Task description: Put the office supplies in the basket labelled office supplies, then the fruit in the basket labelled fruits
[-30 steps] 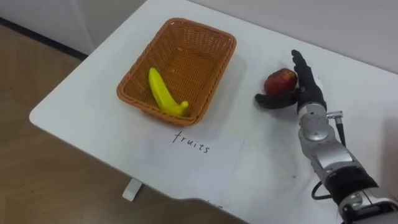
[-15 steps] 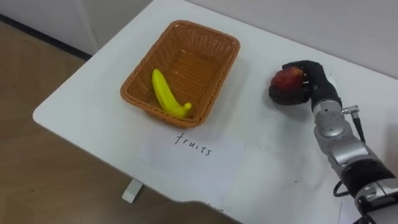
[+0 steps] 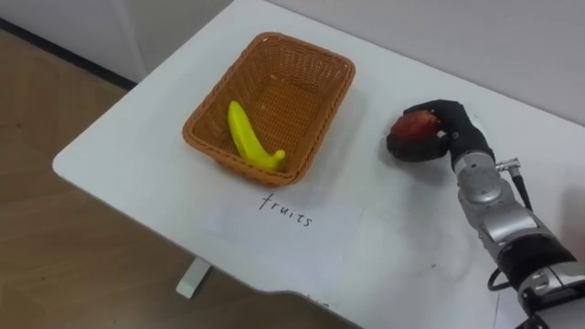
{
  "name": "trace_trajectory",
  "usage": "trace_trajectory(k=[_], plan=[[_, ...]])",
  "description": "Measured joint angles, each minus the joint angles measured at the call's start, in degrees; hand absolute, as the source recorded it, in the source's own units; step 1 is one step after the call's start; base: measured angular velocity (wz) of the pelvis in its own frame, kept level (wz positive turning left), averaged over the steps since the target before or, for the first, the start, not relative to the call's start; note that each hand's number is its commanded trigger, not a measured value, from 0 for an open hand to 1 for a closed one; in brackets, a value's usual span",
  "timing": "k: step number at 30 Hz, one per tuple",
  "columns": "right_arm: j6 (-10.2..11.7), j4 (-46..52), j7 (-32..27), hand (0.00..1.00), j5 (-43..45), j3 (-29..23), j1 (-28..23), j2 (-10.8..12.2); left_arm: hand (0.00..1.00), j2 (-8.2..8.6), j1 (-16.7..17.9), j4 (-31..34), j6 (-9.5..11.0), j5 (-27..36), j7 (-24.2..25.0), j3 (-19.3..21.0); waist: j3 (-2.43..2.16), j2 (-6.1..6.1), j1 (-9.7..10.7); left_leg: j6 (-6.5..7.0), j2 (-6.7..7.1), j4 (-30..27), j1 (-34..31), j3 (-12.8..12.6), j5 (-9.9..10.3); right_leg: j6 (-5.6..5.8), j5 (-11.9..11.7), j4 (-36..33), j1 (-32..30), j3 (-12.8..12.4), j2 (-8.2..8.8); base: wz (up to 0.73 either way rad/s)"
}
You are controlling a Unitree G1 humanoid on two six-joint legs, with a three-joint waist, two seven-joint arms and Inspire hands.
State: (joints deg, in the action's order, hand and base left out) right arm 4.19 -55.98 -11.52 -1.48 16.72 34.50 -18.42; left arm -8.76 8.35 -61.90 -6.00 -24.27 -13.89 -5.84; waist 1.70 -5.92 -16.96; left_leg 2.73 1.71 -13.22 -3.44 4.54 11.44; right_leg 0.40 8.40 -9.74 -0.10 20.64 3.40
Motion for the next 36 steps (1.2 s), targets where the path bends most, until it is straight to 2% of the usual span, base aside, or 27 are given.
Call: trace_trajectory(k=[9, 22, 28, 30, 31, 32, 36], plan=[[-0.07, 0.36, 0.6, 1.0, 0.86, -0.13, 0.0, -0.14, 0.0, -0.01, -0.02, -0.02, -0.08, 0.02, -1.34, 0.02, -0.04, 0.01, 0.19, 0.0, 0.01, 0.02, 0.1, 0.0, 0.0, 0.0, 0.0, 0.06, 0.21, 0.04, 0.0, 0.0], [-0.53, 4.0, 5.45, 1.0, -0.32, -0.05, -0.15, -0.14, 0.0, -1.04, 0.36, 0.25, 0.3, -0.15, -0.19, 0.04, -0.39, -0.01, 2.11, -0.01, 0.03, 0.13, 2.56, -0.18, -0.03, 0.04, 0.02, 0.59, 2.86, -0.2, 0.02, 0.0], [-0.56, 6.64, 6.85, 1.0, -0.47, -0.08, -0.38, -0.16, 0.0, -0.97, 1.49, 0.7, 0.15, -0.19, -0.05, 0.78, -1.14, 0.07, 2.58, -0.02, -0.02, 0.61, 4.31, -0.49, -0.03, 0.04, 0.02, 0.98, 4.67, -0.09, 0.22, -0.01], [-0.57, 7.64, 6.87, 1.0, -0.43, -0.1, -0.38, -0.15, 0.0, -0.94, 2.01, 1.45, 0.13, -0.37, -0.06, 1.41, -1.25, 0.03, 2.61, -0.03, -0.06, 1.05, 5.06, -0.59, -0.03, 0.04, 0.02, 0.97, 5.1, -0.11, -0.09, 0.0], [-0.57, 8.21, 6.88, 1.0, -0.44, -0.1, -0.38, -0.15, 0.0, -0.94, 2.52, 1.91, 0.12, -0.49, -0.06, 1.91, -1.57, -0.07, 2.58, -0.05, -0.06, 1.36, 5.16, -0.62, -0.05, 0.03, 0.02, 0.96, 5.23, -0.1, -0.08, 0.0], [-0.58, 9.21, 6.88, 1.0, -0.45, -0.1, -0.38, -0.15, 0.0, -0.93, 2.96, 2.31, 0.08, -0.59, -0.06, 2.39, -1.67, -0.12, 2.58, -0.05, -0.06, 1.47, 5.44, -0.64, -0.05, 0.03, 0.02, 0.97, 5.51, -0.09, -0.09, 0.0], [-0.61, 13.68, 6.72, 1.0, 0.19, -0.13, -1.12, -0.14, 0.0, -0.96, 4.29, 3.63, 0.05, -0.56, -0.11, 2.66, -1.69, -0.18, 2.7, -0.04, -0.06, 1.49, 6.23, -0.68, -0.05, 0.04, 0.02, 0.99, 6.21, -0.1, -0.09, 0.0]])
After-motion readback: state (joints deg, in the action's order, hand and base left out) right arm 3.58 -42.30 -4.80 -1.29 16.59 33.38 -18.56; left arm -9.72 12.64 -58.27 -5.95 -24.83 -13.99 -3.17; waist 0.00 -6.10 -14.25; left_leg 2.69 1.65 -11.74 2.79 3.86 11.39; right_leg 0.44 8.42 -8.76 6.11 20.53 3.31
